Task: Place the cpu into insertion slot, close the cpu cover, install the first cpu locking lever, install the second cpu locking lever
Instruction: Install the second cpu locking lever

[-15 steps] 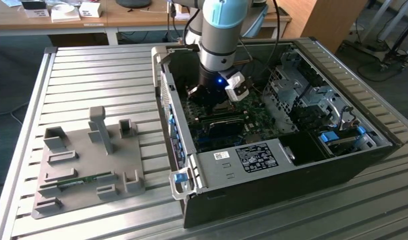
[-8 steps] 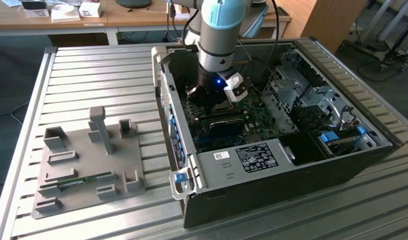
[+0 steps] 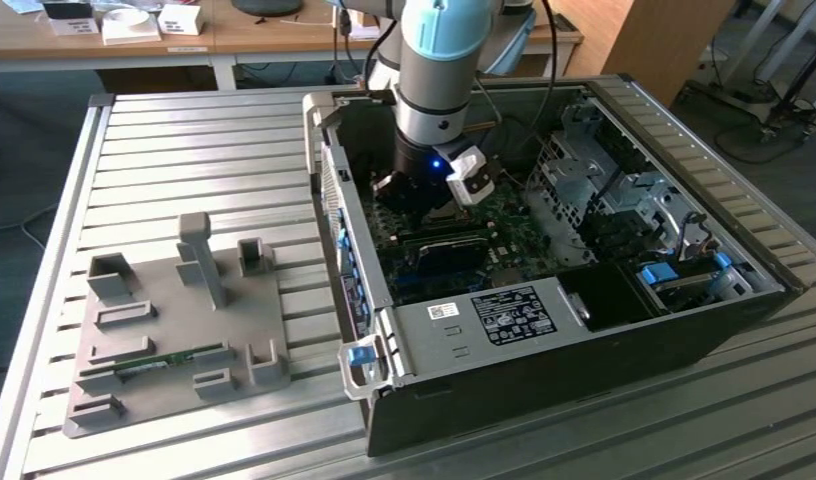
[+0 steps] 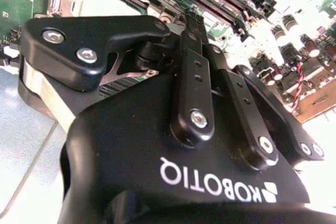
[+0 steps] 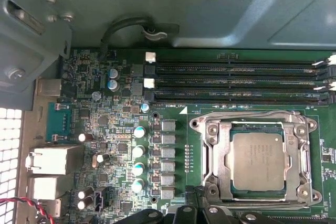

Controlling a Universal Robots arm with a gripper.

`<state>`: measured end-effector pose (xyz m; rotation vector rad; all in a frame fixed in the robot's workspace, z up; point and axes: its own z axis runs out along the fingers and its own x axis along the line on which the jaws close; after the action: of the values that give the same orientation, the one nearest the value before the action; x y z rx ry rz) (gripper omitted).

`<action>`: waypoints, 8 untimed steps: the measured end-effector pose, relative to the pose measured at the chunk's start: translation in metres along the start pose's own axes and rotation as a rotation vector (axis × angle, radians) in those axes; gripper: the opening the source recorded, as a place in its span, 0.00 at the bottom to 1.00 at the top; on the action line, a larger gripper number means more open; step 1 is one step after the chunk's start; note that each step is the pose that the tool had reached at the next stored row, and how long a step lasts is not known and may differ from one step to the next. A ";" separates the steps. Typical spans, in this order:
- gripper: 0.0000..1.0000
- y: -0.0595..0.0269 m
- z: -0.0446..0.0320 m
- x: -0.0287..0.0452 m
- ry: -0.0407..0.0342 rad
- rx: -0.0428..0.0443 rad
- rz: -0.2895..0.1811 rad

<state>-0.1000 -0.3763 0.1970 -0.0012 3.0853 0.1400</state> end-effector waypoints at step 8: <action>0.10 -0.0001 0.0014 0.0008 0.0001 0.0002 0.000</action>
<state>-0.1008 -0.3763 0.1956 -0.0013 3.0854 0.1396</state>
